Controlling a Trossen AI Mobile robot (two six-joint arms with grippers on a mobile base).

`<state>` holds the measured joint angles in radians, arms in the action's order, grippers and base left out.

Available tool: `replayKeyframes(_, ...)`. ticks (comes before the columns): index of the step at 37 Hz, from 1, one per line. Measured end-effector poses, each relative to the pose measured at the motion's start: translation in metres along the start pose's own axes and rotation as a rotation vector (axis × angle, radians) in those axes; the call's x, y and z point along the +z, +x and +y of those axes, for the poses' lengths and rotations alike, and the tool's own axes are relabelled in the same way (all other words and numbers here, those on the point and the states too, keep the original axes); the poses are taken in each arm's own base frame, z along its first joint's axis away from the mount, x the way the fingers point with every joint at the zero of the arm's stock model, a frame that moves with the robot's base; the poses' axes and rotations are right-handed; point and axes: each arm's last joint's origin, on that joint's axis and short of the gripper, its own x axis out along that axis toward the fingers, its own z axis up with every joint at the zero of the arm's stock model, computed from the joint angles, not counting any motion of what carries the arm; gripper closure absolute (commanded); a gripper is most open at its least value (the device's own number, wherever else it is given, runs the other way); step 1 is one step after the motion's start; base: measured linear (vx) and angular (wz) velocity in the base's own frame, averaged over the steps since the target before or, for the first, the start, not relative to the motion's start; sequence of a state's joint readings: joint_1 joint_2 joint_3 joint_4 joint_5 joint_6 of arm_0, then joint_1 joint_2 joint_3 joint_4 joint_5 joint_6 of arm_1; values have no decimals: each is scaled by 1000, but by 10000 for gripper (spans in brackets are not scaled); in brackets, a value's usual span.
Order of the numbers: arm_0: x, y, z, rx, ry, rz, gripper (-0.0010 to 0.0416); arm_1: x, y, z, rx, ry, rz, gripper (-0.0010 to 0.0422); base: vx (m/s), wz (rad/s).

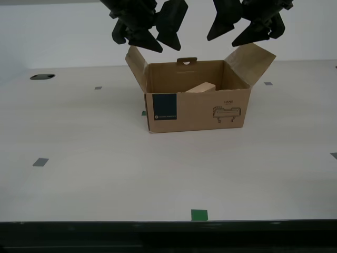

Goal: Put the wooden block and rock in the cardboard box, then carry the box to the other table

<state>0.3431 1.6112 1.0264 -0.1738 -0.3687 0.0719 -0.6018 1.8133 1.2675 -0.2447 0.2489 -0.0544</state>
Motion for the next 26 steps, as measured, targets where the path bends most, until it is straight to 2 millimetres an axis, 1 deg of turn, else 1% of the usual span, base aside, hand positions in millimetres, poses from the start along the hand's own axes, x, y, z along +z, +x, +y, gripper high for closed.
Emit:
replayKeyframes(7,14,-6,3,1,-6,-18,18,20,-11,-3,0,-11,-6,160,0,0)
replayKeyframes(14,32,-17,8,-21,-9,-15,18,44,-25,-8,4,-5,-60,160,0,0)
replayKeyframes(20,47,-33,15,-22,-31,-59,18,60,-36,-10,5,2,-97,160,0,0)
replayKeyframes(26,59,-59,23,-31,-46,-97,18,68,-46,-12,9,-5,-64,160,0,0)
